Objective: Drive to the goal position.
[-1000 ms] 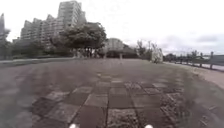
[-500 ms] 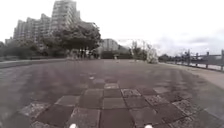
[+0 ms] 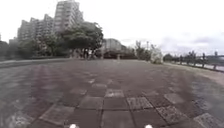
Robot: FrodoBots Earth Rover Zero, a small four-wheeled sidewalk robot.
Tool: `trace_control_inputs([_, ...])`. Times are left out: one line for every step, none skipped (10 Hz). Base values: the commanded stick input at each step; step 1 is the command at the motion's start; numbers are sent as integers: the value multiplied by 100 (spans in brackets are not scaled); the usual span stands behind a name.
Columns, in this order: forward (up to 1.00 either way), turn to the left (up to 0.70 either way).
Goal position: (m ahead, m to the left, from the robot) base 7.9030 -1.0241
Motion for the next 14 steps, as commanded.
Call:
trace_control_inputs([84,0])
trace_control_inputs([84,0])
trace_control_inputs([84,0])
trace_control_inputs([84,0])
trace_control_inputs([84,0])
trace_control_inputs([84,0])
trace_control_inputs([84,0])
trace_control_inputs([84,0])
trace_control_inputs([84,0])
trace_control_inputs([84,0])
trace_control_inputs([84,0])
trace_control_inputs([93,0])
trace_control_inputs([98,-23])
trace_control_inputs([98,-39])
